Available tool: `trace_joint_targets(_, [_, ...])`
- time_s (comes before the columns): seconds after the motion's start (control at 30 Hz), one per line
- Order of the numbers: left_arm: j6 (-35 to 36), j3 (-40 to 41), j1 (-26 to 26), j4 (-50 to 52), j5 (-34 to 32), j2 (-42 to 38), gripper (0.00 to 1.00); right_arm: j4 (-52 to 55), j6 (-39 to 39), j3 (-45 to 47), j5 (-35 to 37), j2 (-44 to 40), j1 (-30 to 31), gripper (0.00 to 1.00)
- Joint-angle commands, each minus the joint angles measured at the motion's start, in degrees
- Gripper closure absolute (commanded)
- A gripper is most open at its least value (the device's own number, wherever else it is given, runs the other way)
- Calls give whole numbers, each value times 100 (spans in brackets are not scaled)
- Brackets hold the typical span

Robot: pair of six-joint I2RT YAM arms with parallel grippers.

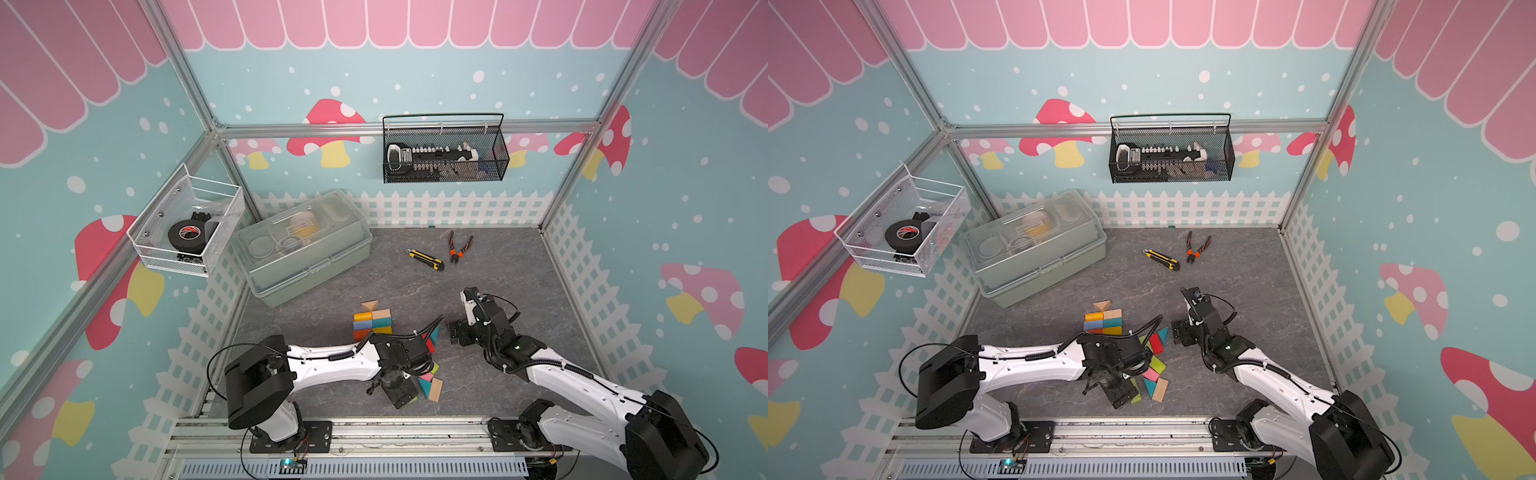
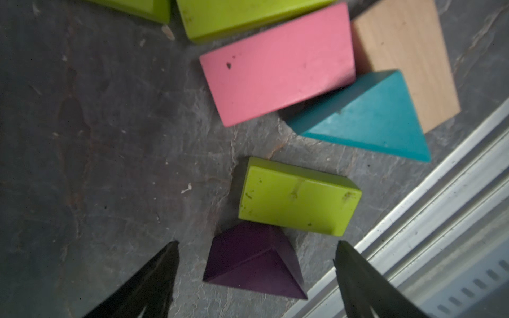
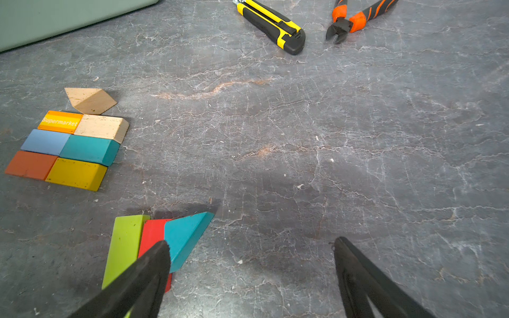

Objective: Assemble a piece of candy with building blocks
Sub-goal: Pick up the building block from the center of the board.

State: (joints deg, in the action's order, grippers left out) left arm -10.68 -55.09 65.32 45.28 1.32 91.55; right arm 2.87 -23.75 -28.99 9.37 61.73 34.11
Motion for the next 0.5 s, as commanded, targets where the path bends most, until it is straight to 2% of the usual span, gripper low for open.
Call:
trace_joint_targets(0.0, [28, 77, 11, -146, 23, -93, 13, -125, -86, 81, 49, 63, -30, 7])
trace_joint_targets(0.47, [-182, -57, 275, 124, -131, 67, 19, -105, -117, 29, 39, 246, -30, 8])
